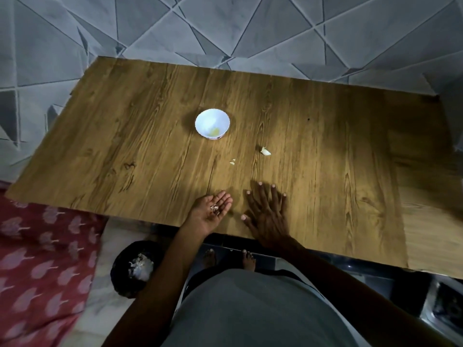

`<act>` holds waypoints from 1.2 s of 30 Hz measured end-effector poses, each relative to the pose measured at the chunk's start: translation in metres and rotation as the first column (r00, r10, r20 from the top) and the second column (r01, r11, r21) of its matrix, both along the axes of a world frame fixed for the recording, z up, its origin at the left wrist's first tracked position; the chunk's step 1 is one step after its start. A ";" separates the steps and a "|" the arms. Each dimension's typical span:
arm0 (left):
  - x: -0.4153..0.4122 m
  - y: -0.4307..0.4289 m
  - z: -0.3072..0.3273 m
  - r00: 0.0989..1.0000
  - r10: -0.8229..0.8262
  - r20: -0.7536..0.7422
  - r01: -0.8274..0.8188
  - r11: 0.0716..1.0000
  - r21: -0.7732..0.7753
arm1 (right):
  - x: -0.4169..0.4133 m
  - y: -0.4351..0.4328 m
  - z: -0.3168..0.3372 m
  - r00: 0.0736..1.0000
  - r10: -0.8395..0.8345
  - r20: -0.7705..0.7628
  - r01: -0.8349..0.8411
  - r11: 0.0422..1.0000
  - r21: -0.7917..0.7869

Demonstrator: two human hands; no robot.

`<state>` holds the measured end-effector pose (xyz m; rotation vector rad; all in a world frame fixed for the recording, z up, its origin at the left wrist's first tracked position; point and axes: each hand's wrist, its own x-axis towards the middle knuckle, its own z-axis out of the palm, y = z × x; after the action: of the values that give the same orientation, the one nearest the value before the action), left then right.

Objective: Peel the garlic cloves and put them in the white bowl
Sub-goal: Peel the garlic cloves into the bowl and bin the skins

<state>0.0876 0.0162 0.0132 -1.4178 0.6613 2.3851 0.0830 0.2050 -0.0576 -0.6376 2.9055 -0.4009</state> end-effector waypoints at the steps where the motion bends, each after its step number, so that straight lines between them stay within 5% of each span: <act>1: 0.001 0.000 0.000 1.000 0.002 -0.018 -0.002 1.000 0.005 | 0.000 0.001 -0.002 0.999 0.024 -0.048 -0.022 0.999 0.039; 9: 0.002 0.009 -0.005 0.999 0.034 -0.014 -0.035 0.999 -0.037 | -0.001 -0.001 0.015 0.979 0.196 -0.055 -0.182 0.964 0.194; 12: -0.001 0.013 -0.006 0.999 0.032 -0.004 -0.032 0.996 -0.085 | -0.005 -0.008 0.031 0.998 0.057 -0.007 -0.057 0.997 -0.054; 16: -0.007 0.024 -0.009 0.999 -0.030 0.022 0.033 0.988 -0.148 | -0.011 -0.023 0.065 0.986 -0.027 0.165 0.088 0.925 -0.371; 22: -0.008 0.036 -0.010 0.995 -0.096 -0.023 0.094 0.992 -0.085 | -0.018 -0.051 0.088 0.993 -0.042 0.108 0.057 0.989 -0.137; 31: 0.013 0.010 -0.008 0.998 -0.004 -0.064 0.000 0.999 -0.053 | -0.013 -0.081 0.099 0.985 0.168 0.047 -0.162 0.981 -0.102; 36: 0.039 -0.031 -0.003 0.985 0.159 -0.065 -0.162 0.986 -0.050 | 0.002 -0.118 0.112 0.952 0.298 0.077 -0.276 0.937 -0.215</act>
<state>0.1261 -0.0150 0.0099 -1.4776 0.6550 2.5612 0.0851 0.0870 0.0544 -1.0204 2.6331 -0.6725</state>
